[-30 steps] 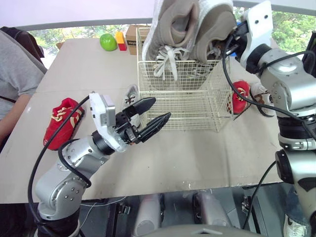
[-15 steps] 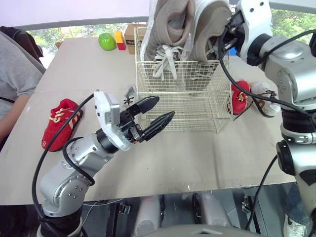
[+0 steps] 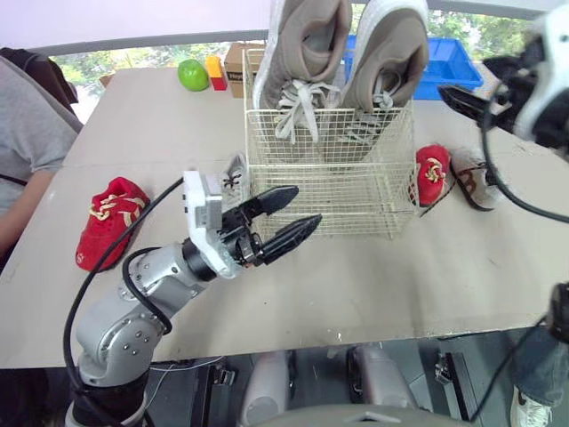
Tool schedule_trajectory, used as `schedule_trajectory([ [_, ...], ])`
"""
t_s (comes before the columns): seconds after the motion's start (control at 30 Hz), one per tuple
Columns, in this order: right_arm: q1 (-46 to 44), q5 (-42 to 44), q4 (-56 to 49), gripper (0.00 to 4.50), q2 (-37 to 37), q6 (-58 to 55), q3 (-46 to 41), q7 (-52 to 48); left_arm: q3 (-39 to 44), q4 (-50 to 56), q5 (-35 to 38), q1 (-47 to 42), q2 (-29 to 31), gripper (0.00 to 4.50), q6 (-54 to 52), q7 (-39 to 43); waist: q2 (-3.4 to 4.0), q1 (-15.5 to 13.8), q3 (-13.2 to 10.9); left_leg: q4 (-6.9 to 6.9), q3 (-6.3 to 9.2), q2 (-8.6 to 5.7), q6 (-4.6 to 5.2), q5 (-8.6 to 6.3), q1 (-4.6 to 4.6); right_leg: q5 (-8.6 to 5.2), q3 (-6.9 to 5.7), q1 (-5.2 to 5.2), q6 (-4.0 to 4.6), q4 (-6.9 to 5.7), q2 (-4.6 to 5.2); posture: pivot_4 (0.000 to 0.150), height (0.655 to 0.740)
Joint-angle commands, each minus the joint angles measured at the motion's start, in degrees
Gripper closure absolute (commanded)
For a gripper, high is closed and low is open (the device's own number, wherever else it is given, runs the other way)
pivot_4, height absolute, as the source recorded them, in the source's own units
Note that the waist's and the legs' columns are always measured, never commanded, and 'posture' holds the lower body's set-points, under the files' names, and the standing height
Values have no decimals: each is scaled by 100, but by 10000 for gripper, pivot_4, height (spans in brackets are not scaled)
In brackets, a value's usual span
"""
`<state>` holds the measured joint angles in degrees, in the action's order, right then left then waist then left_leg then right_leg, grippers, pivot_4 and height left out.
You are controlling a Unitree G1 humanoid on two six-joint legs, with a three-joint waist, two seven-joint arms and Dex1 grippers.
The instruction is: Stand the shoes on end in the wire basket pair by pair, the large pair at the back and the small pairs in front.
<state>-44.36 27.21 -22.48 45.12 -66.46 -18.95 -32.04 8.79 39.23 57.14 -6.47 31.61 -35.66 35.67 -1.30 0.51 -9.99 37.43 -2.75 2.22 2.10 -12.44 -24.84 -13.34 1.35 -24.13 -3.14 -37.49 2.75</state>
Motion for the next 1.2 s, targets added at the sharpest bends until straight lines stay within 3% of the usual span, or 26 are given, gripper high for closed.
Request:
schedule_trajectory([
  [0.03, 858, 17, -191, 6838, 479, -251, -619, -97, -42, 122, 303, -118, 92, 6849, -67, 113, -1, -6, 1, 0, 0, 0, 0, 0, 1, -1, -2, 5, 1, 5, 1, 1500, 7400],
  [0.13, 1604, -334, 73, 6838, 569, -216, -650, 250, -120, 144, 351, -181, 138, 6849, -108, 136, -4, 7, 3, 2, -4, -3, 0, 0, 9, -2, 5, 19, 3, 22, 2, 1500, 7400],
  [0.3, 2028, -886, 1029, 6838, -59, 650, -444, 976, -197, 138, 371, -271, 145, 6849, -137, 113, 1, 50, 4, 6, -10, -5, 1, 0, 18, 0, 18, 25, 2, 26, -4, 1500, 7400],
  [0.43, 2005, -1131, 1735, 6838, -448, 1458, -244, 1156, -191, 136, 365, -262, 222, 6849, -128, 134, 5, 41, 3, 5, -7, -5, 0, 1, 14, 3, 15, 23, -3, 25, -8, 1500, 7400],
  [0.8, 1540, -1277, 2883, 6838, -776, 1847, 56, 1389, -75, 274, 523, -262, 682, 6849, -115, 505, 5, 16, 2, 3, -10, -6, 0, 1, 11, 1, 11, 23, -1, 28, -8, 1500, 7400],
  [0.9, 1529, -1282, 2998, 15533, -824, 1896, 81, 1383, -82, 288, 616, -327, 855, 6849, -152, 693, 5, 23, 2, 3, -8, -5, 0, 1, 11, 3, 12, 23, -4, 29, -8, 1500, 7400],
  [1.1, 1716, -1211, 2736, 42784, -775, 1893, -35, 1313, -125, 179, 736, -427, 1002, 6849, -149, 937, 5, 16, 2, 3, -8, -5, 0, 1, 11, 2, 11, 24, -3, 29, -8, 1500, 7400],
  [1.2, 2146, -1104, 2021, 44720, -325, 1793, -171, 907, -185, 53, 791, -527, 957, 6849, -167, 1015, 7, -5, 1, 3, -8, -5, 0, 1, 10, 2, 10, 24, -3, 29, -8, 1500, 7400],
])
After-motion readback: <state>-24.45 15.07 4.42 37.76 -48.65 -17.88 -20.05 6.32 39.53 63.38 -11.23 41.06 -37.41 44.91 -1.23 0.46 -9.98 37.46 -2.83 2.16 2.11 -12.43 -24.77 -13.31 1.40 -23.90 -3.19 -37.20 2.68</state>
